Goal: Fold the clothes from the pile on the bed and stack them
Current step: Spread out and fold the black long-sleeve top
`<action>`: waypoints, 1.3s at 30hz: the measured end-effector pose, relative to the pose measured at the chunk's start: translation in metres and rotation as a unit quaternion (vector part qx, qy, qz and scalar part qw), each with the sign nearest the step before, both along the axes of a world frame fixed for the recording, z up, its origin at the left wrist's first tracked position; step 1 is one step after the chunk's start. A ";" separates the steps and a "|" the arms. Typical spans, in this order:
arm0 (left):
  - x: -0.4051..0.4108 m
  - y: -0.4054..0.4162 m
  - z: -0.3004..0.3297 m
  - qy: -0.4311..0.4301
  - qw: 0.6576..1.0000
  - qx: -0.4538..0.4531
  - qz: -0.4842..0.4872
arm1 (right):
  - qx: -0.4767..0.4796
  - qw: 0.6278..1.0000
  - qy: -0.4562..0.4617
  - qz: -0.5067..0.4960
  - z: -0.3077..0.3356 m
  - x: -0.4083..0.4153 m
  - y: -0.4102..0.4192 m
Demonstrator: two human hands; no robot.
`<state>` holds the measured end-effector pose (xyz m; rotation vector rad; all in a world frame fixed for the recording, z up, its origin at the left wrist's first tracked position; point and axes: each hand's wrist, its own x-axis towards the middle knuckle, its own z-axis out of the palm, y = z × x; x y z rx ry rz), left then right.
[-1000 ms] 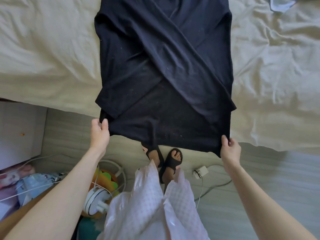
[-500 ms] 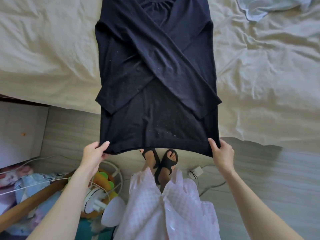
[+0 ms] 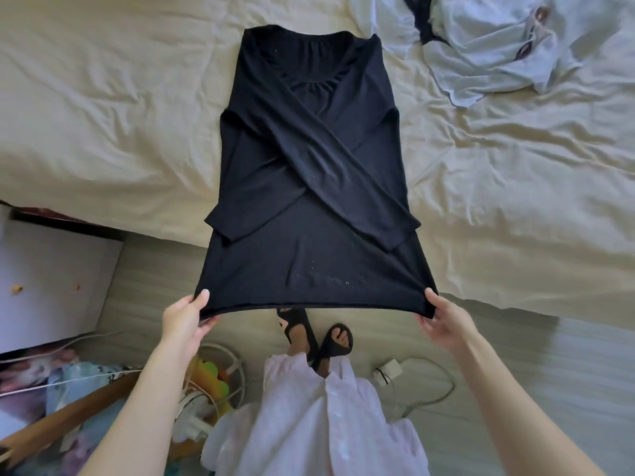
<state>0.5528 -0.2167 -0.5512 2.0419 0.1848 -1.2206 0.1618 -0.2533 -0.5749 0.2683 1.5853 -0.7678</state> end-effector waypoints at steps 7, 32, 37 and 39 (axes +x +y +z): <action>0.000 -0.066 0.039 -0.012 0.995 -0.095 0.038 | -0.114 0.993 -0.015 -0.009 0.029 0.004 -0.063; 0.073 -0.491 0.006 0.080 0.970 -0.206 0.101 | -0.159 0.983 0.002 -0.095 0.034 0.073 -0.471; 0.072 -0.542 -0.017 0.135 0.966 -0.176 0.135 | -0.128 0.989 0.043 -0.056 0.010 0.087 -0.528; 0.067 -0.561 -0.024 0.147 0.965 -0.171 0.130 | -0.126 0.988 0.028 -0.082 0.003 0.092 -0.546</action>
